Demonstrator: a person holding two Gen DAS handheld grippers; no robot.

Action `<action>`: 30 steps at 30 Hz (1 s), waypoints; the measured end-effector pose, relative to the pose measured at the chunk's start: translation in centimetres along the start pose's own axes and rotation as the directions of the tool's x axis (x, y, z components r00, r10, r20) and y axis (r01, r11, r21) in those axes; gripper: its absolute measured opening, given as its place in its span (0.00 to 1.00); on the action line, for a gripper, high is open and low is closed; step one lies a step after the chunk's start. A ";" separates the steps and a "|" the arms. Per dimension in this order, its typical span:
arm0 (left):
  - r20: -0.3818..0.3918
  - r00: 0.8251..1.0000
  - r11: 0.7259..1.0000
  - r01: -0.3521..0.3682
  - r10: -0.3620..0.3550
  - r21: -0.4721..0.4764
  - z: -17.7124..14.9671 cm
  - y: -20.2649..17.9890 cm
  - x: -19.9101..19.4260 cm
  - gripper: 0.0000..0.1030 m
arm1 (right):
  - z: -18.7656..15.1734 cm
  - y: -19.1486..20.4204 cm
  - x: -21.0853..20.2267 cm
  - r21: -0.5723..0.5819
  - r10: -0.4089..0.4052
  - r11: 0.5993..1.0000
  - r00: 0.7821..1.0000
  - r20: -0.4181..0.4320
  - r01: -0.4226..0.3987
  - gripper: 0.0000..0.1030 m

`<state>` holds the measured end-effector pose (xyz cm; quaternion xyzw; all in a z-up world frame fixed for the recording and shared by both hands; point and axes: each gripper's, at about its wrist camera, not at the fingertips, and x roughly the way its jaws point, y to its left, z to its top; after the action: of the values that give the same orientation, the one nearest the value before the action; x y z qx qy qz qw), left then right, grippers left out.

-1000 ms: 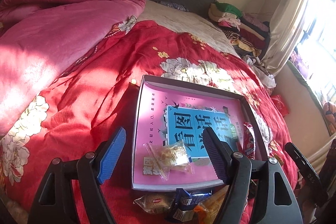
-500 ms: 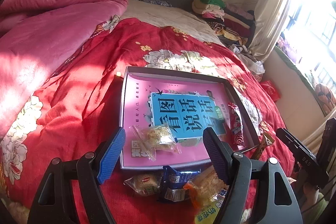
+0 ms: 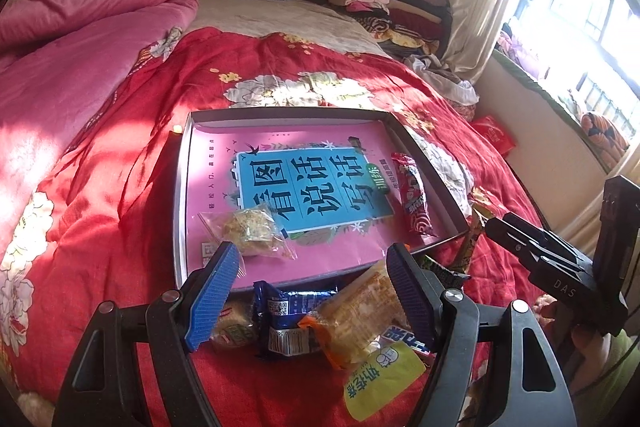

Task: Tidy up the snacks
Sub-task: 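Move left tool to orange-labeled bread bag while right tool reaches yellow packet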

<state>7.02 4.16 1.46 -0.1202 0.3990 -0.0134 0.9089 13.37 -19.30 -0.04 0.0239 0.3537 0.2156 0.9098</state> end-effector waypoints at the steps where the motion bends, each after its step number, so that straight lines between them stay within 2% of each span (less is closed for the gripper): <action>1: -0.004 1.000 1.000 0.000 0.000 0.012 -0.1 -0.3 0.1 0.75 | -0.1 0.0 0.0 0.001 0.002 1.000 1.000 -0.003 -0.002 0.61; 13: -0.046 0.999 0.991 0.000 0.006 0.134 -1.6 -3.1 1.1 0.75 | -1.1 -0.9 0.8 0.072 0.011 0.997 0.998 -0.058 -0.007 0.62; 22: -0.075 0.997 0.971 -0.008 0.027 0.239 -2.5 -5.3 2.0 0.75 | -1.6 -1.7 1.3 0.109 0.007 0.994 0.996 -0.086 0.003 0.62; 30: -0.100 0.994 0.959 -0.012 0.042 0.282 -3.2 -6.1 3.4 0.75 | -2.2 -2.9 2.9 0.152 0.016 0.988 0.990 -0.137 0.005 0.61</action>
<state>7.40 -2.80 -1.66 0.0166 0.4421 -0.0638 0.8946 14.94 -20.93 -4.08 0.0792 0.4313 0.1917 0.8781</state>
